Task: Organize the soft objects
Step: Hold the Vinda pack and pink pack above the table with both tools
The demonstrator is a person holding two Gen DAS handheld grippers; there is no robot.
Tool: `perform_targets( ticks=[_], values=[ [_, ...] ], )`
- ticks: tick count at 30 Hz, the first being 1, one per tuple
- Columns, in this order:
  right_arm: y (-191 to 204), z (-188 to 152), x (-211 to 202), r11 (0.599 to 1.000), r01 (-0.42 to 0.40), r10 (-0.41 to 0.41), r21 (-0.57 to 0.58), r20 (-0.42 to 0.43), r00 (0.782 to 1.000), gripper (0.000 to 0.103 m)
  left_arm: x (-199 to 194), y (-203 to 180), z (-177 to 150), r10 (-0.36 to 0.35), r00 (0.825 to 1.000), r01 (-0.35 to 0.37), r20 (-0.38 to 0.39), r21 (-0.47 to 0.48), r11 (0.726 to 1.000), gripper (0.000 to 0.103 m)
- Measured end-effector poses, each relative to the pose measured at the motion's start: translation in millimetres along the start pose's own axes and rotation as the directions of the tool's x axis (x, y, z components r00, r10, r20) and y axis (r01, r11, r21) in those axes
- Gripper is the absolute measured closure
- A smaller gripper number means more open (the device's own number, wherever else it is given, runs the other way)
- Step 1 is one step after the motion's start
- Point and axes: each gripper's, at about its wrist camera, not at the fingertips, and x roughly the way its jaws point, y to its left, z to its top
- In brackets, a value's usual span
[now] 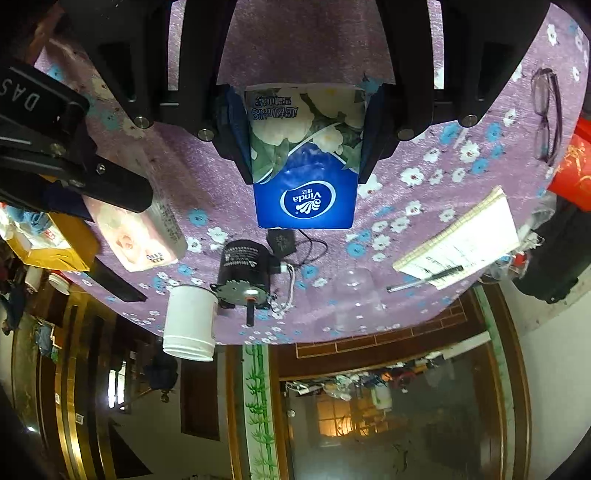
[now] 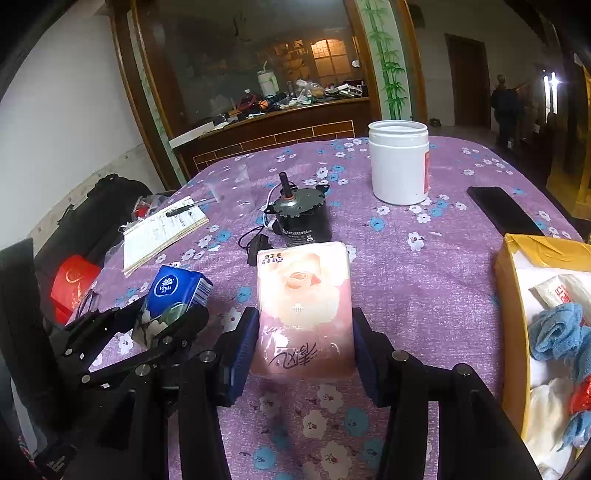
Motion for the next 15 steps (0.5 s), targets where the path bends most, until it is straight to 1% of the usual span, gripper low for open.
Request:
perform_targets(
  ticks=[4,9,15],
  values=[
    [4.4,0.2,-1.9,1.000,0.005,-0.005,-0.021,0.015,1.000,0.053,-1.8,0.4,0.5,0.017,1.000,-0.018,0.017,0.002,1.000,0.053],
    [5.7,0.6,-2.9,0.999,0.013,-0.012,-0.029,0.025,1.000,0.053,-3.8,-0.7,1.0,0.020,0.999,-0.020,0.030,0.002,1.000,0.053],
    [6.6,0.0,-1.9,0.999,0.008,-0.008,-0.032,0.017,1.000,0.053,-5.8,-3.7,0.8,0.034,0.998,-0.035,0.043,0.015,0.999,0.053]
  ],
)
